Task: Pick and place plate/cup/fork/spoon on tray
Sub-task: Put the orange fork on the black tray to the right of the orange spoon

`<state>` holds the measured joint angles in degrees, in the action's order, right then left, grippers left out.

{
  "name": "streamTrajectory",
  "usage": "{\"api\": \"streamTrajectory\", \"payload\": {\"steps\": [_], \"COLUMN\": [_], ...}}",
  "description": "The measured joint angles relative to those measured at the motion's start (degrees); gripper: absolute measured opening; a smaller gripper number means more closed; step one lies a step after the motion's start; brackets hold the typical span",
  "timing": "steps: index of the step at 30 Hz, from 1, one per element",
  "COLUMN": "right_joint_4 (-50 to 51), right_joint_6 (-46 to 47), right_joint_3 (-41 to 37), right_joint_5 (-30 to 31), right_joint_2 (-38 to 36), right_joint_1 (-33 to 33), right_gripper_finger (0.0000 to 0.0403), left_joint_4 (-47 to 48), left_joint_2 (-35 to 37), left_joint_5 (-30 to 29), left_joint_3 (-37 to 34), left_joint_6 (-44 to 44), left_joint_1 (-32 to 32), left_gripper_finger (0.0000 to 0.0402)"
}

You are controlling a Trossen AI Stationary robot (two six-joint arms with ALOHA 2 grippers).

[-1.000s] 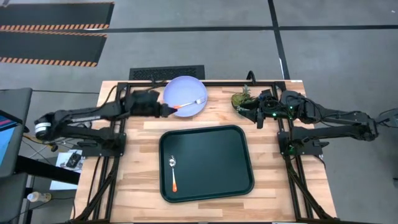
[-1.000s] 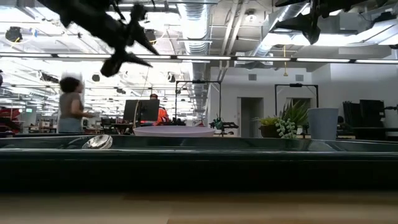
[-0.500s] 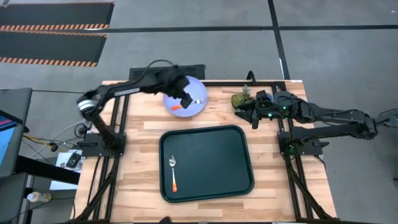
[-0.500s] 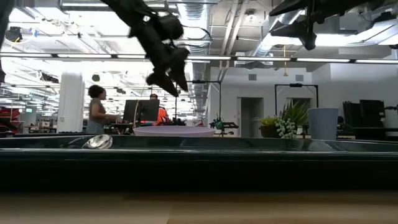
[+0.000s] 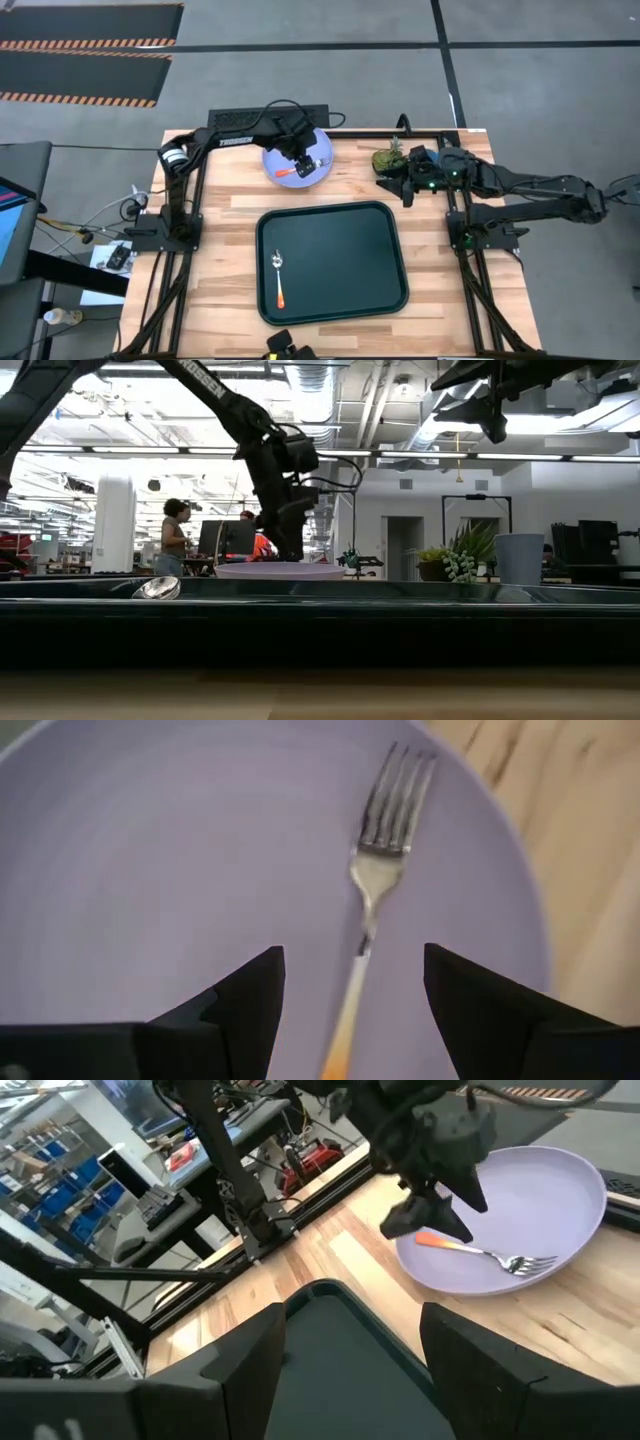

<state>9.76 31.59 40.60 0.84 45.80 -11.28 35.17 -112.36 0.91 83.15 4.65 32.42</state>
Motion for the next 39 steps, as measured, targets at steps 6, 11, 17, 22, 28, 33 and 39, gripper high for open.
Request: {"api": "streamTrajectory", "payload": {"steps": [6, 11, 17, 22, 28, 33, 39], "right_joint_4": [0.1, 0.1, 0.1, 0.1, 0.1, 0.1, 0.1], "right_joint_6": [-0.1, -0.1, -0.1, -0.1, 0.0, 0.2, 0.3], "right_joint_3": [0.0, 0.0, 0.0, 0.0, 0.0, 0.0, 0.0], "right_joint_5": [0.8, 0.8, 0.8, 0.8, 0.8, 0.7, 0.7], "right_joint_2": [0.0, 0.0, 0.0, 0.0, 0.0, 0.0, 0.0], "right_joint_1": [-0.8, -0.9, -0.9, -0.9, -0.9, -0.9, -0.9], "right_gripper_finger": [0.026, 0.026, 0.026, 0.026, 0.026, 0.026, 0.026], "left_joint_4": [-0.4, -0.1, 0.0, 1.6, 1.8, 2.9, 6.0], "left_joint_2": [-3.1, -5.5, -5.9, -5.9, -5.9, -5.7, -3.7], "left_joint_5": [0.1, -4.6, -8.2, -8.9, -9.2, -8.7, -4.0], "left_joint_3": [0.0, 0.0, 0.0, 0.0, 0.1, 0.1, -0.1], "left_joint_6": [1.8, 2.2, 1.7, 1.8, 2.6, 0.1, -5.9], "left_joint_1": [-0.2, -1.3, -1.5, -1.5, -1.4, -1.3, -1.3], "left_gripper_finger": [0.0221, 0.0221, 0.0199, 0.0117, 0.0011, 0.0006, 0.0002]}}
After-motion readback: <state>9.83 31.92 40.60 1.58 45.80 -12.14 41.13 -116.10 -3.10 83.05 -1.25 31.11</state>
